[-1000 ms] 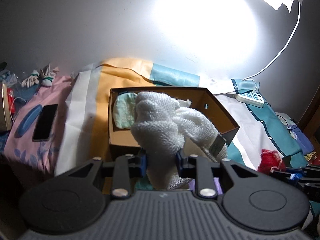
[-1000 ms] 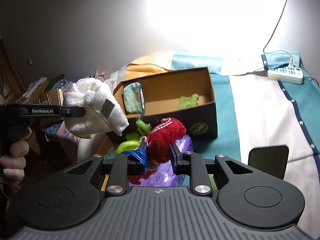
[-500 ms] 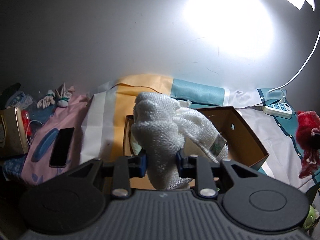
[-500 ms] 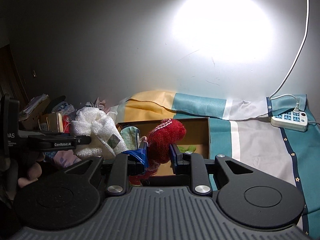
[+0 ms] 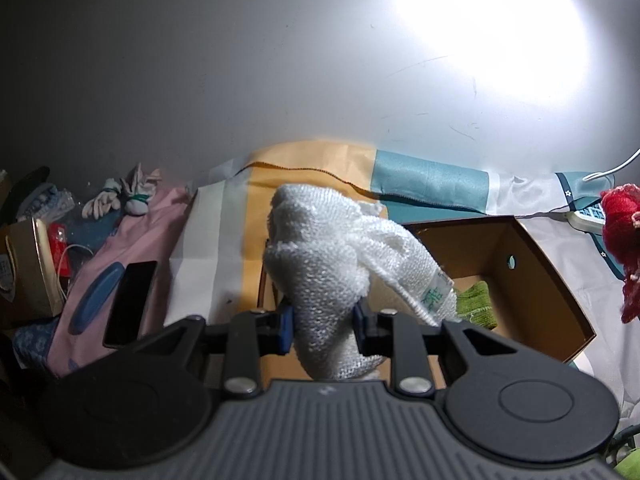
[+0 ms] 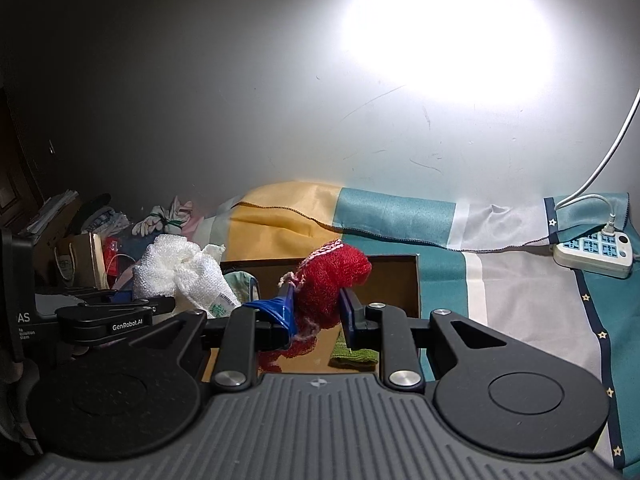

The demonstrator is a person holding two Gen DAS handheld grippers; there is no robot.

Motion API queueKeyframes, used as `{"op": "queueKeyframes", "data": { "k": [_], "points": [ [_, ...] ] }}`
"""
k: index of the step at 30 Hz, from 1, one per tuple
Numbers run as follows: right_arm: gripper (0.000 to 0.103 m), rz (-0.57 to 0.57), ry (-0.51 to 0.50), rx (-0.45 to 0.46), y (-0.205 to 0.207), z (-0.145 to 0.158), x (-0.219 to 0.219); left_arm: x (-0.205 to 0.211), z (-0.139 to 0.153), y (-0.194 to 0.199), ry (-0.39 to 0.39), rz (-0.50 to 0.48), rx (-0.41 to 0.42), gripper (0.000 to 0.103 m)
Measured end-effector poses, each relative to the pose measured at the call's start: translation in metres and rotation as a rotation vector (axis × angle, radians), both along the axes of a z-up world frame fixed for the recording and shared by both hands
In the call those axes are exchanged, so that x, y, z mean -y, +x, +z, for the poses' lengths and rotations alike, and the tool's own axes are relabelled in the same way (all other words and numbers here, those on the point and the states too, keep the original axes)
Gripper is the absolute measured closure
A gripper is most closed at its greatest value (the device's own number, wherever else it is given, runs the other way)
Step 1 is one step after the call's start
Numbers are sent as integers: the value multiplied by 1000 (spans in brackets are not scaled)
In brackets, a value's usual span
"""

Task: Organize soft objects
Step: 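Open the right gripper to drop the red puff while the left gripper releases the white puff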

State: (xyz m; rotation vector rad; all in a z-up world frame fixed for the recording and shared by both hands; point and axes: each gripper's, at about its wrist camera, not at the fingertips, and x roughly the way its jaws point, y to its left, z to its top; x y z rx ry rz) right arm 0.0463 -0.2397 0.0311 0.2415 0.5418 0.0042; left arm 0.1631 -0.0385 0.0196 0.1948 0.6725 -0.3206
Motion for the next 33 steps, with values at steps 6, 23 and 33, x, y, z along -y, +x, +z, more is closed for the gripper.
{"op": "queueKeyframes", "data": {
  "k": [6, 23, 33],
  "points": [
    [98, -4, -28, -102, 33, -29, 5, 3, -32, 24, 32, 26, -69, 76],
    [93, -44, -49, -350, 84, -89, 21, 10, -77, 45, 114, 45, -135, 63],
    [93, -46, 24, -293, 66, -64, 22, 6, -59, 30, 89, 72, -129, 50]
  ]
}}
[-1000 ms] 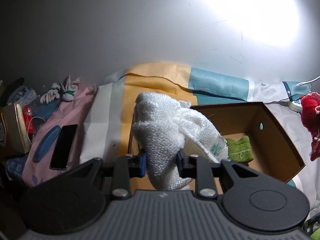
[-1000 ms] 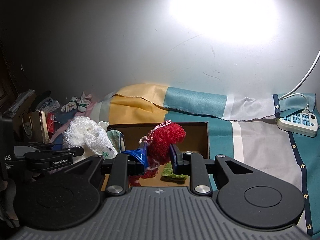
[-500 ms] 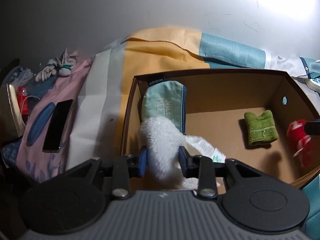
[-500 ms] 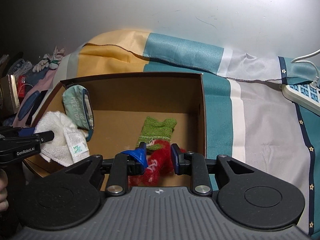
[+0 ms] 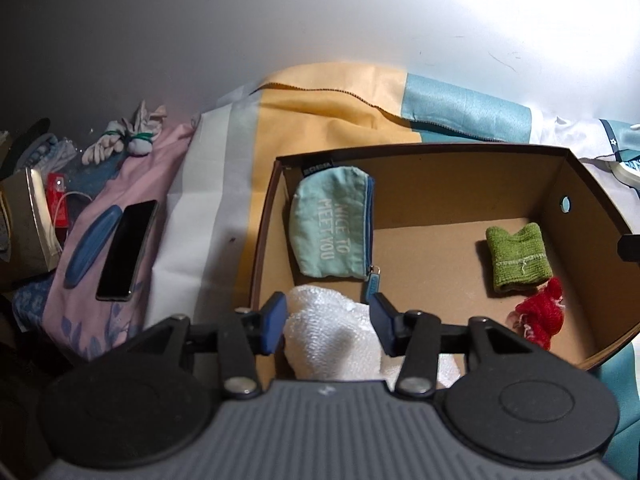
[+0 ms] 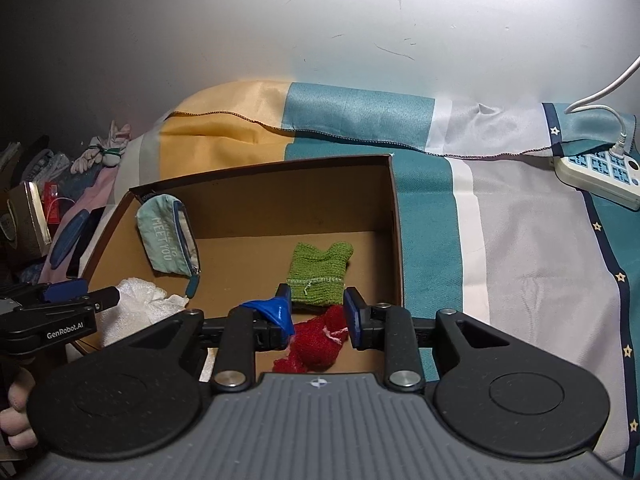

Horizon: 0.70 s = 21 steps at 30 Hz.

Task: Organize soft objects

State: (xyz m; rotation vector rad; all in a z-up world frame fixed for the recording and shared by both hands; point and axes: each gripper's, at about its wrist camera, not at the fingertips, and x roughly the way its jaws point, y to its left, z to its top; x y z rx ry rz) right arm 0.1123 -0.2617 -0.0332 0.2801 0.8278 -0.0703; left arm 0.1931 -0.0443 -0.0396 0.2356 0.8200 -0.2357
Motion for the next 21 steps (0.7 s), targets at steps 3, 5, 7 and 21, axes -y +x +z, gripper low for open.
{"op": "queueKeyframes", "data": {
  "k": [3, 5, 7, 21],
  "points": [
    [92, 8, 26, 16, -6, 8, -5, 2, 8, -9, 10, 0, 15, 48],
    [92, 7, 41, 25, -11, 13, -9, 1, 12, -15, 18, 3, 28, 44],
    [92, -3, 57, 31, -16, 16, -13, 0, 16, -21, 20, 6, 38, 41],
    [90, 4, 96, 56, -52, 28, -36, -20, 35, -56, 2, 42, 49, 37]
  ]
}}
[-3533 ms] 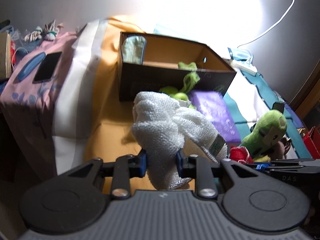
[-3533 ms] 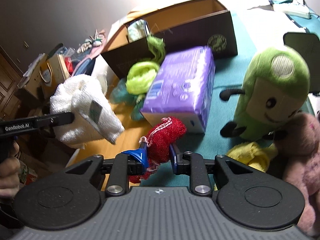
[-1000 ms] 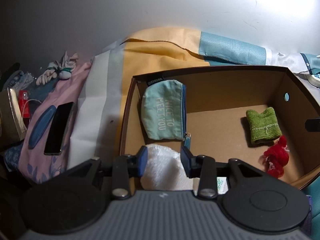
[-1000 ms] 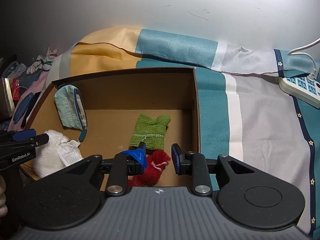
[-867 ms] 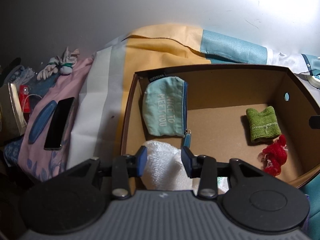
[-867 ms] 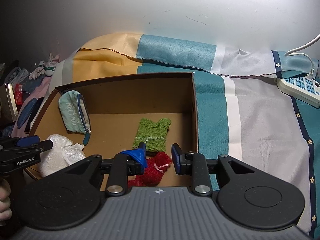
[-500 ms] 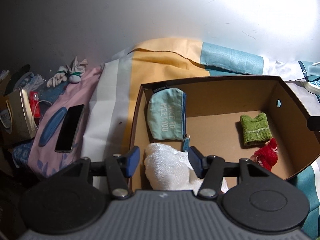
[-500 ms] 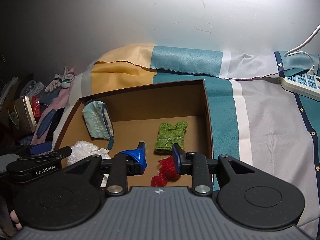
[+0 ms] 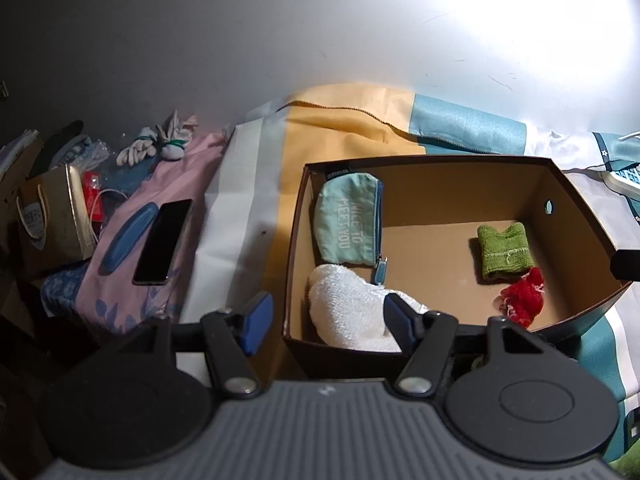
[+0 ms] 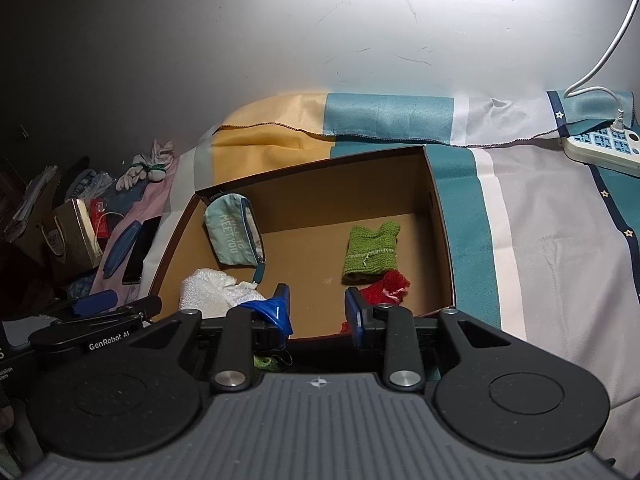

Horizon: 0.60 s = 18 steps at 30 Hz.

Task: Organize soft objects

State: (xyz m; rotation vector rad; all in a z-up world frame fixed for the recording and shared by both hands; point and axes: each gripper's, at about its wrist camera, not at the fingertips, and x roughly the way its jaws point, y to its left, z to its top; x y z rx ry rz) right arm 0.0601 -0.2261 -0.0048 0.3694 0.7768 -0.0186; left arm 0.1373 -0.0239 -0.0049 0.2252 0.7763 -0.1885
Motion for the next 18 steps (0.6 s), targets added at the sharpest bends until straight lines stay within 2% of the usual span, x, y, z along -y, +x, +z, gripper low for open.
{"op": "queueKeyframes", "data": {
  "k": [9, 18],
  "points": [
    [90, 27, 13, 22, -27, 2, -13, -10, 7, -29, -3, 8, 10, 36],
    [90, 29, 40, 48, -54, -5, -21, -19, 0, -54, -6, 16, -22, 36]
  ]
}}
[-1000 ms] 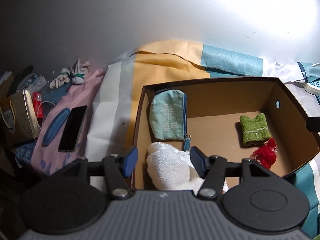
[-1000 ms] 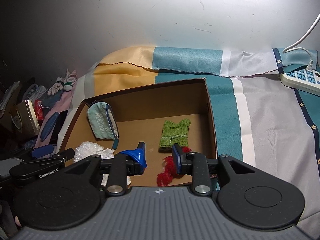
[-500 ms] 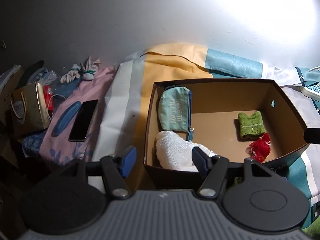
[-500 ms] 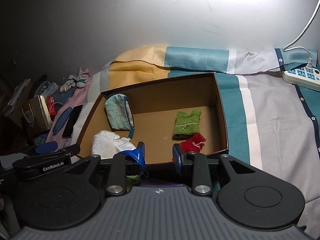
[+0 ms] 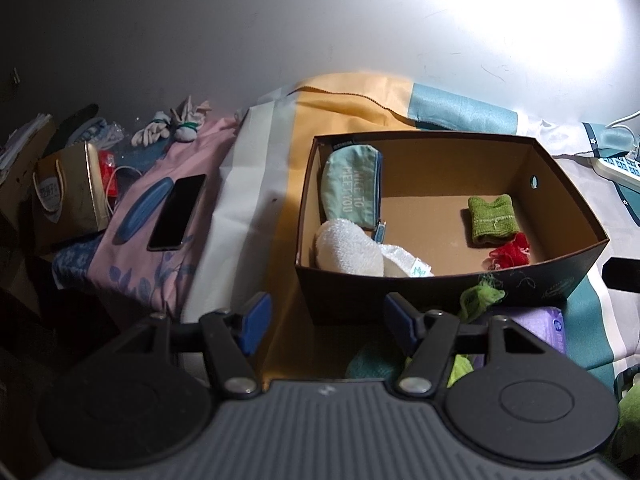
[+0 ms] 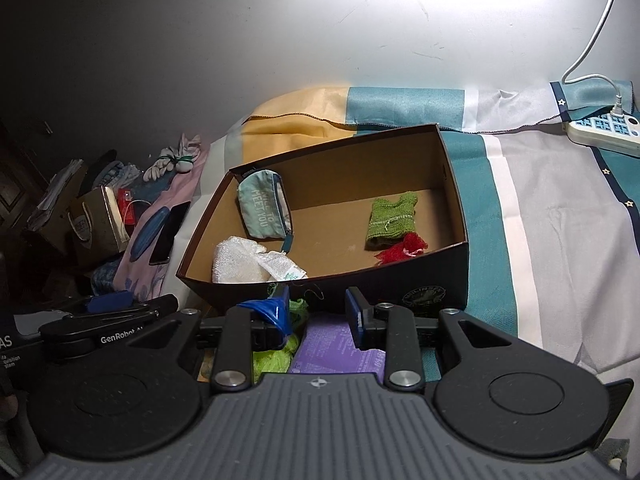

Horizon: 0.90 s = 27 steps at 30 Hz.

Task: Organize soft objects

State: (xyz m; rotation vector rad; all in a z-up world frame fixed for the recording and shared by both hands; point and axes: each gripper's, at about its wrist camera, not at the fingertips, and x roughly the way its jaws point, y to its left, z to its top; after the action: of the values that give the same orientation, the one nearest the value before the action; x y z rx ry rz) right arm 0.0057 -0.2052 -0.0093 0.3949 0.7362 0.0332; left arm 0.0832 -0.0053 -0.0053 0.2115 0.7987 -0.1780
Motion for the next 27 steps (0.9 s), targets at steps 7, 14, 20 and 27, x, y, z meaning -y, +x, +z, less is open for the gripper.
{"op": "queueKeyframes", "data": {
  "k": [7, 14, 20, 27],
  "points": [
    [90, -2, 55, 5, -23, -8, -3, -9, -10, -16, -14, 5, -46, 35],
    [90, 5, 112, 0, -45, -21, -9, -16, -21, -32, -23, -3, -90, 34],
    [90, 26, 152, -9, -61, -32, -15, -16, -24, -39, -18, -7, -103, 34],
    [90, 74, 138, -22, -76, -40, -24, -15, -28, -45, -17, -11, -117, 34]
  ]
}}
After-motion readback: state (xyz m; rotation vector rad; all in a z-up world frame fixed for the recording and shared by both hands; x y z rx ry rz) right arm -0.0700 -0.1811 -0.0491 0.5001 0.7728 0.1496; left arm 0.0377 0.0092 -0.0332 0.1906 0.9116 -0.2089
